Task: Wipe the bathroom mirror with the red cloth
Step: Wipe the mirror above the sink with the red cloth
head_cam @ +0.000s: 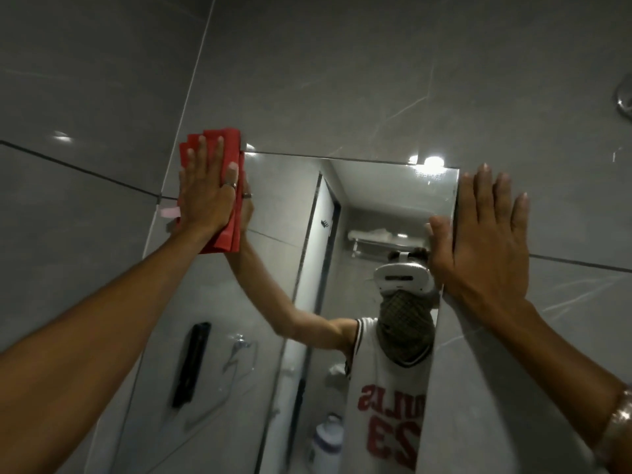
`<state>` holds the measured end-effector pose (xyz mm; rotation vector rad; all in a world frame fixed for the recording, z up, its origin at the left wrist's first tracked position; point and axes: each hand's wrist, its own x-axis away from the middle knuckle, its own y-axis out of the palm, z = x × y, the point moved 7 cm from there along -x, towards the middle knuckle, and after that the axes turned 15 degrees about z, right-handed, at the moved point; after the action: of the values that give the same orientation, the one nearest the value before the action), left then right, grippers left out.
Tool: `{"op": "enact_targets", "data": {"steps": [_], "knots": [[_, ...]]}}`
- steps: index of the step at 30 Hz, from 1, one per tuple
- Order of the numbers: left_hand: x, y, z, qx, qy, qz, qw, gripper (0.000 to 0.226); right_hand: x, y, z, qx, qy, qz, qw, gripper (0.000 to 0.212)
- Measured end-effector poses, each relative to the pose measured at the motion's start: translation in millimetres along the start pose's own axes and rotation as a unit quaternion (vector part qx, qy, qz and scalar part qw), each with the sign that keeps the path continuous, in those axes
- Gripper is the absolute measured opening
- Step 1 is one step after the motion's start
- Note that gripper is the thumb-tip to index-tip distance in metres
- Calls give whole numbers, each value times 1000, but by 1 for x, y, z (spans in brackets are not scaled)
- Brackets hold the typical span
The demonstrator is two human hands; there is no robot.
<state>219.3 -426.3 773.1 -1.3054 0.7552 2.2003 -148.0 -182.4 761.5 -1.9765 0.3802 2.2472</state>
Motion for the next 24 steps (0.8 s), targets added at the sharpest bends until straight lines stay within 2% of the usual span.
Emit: {"op": "enact_targets", "data": {"steps": [2,4,7,9,12,15,18,24], "knots": [[13,-1,9,-6,29,-4,1000,63,-5,-1,-10,-17,-54,-25,998,77],[22,-2,14,-9,52,-10,999,63,-19,2,-29,-28,-146,-60,987,76],[19,-6,16,0,51,-1,999,63,-64,13,-70,-58,-275,-110,953,72],[17,-7,16,3,51,-2,999,64,-96,26,-98,-76,-321,-145,933,70],[16,-8,12,9,52,-7,999,65,-127,49,-133,-72,-347,-187,916,77],[15,-9,12,9,36,-1,999,64,-131,58,-152,-57,-354,-182,916,83],[23,-8,14,-8,36,8,999,64,-120,58,-157,-51,-363,-170,915,82],[100,-20,2,-13,208,-56,976,65,-78,48,-156,-62,-365,-148,917,77]]}}
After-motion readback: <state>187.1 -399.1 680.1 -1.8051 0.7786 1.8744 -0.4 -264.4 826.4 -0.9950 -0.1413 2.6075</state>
